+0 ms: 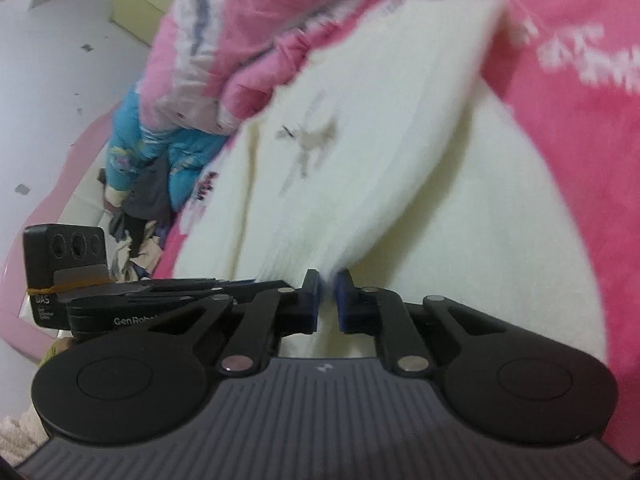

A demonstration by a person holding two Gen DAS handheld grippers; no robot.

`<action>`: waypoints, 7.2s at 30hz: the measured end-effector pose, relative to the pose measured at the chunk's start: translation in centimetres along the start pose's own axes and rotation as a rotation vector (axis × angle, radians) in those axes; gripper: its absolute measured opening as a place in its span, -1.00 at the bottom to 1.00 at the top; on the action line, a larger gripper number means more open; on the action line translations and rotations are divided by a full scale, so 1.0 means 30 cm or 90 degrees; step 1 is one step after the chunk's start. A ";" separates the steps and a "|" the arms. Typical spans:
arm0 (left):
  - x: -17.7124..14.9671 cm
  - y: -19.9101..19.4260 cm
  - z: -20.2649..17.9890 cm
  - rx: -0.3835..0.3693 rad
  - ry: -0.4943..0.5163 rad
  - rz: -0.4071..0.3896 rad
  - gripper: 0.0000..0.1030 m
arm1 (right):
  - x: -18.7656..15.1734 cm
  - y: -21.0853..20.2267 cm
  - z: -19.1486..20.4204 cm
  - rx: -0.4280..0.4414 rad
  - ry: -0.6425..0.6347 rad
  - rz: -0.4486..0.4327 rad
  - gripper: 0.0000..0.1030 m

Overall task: Fold clothes
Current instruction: 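Grasp the folded sweater side with both grippers, fold it over, release, then close both grippers on the collar end of the folded sweater, then lift the held sweater end and fold it toward the hem, release both grippers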

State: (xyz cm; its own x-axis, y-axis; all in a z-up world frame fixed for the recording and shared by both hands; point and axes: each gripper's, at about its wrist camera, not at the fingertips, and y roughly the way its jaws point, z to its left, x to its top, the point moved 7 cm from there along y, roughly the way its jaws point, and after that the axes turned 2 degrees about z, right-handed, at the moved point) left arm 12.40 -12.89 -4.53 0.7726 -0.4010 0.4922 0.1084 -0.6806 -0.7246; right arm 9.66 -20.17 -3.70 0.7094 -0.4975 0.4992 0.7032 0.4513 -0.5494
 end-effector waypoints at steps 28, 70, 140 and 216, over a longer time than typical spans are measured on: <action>-0.158 0.183 -0.316 -0.099 0.089 0.111 -0.91 | -0.204 -0.466 -0.106 -0.103 -0.177 0.035 -0.88; 0.901 0.484 0.484 0.080 -0.201 -0.101 0.15 | 0.182 -0.280 -0.436 -0.019 0.034 -0.105 0.13; 0.627 0.349 0.356 -0.139 -0.217 -0.103 -0.87 | 0.211 -0.184 -0.296 0.027 -0.101 -0.116 -0.79; 1.013 0.327 0.555 -0.015 -0.193 -0.283 -0.78 | 0.433 0.109 -0.478 0.039 -0.102 -0.022 -0.77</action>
State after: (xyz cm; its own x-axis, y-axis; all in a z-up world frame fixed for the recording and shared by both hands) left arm 47.35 -21.54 -4.71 0.8018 0.1209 0.5853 0.4544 -0.7594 -0.4656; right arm 20.49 -35.77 -8.61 0.6800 -0.3912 0.6202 0.7253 0.4831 -0.4905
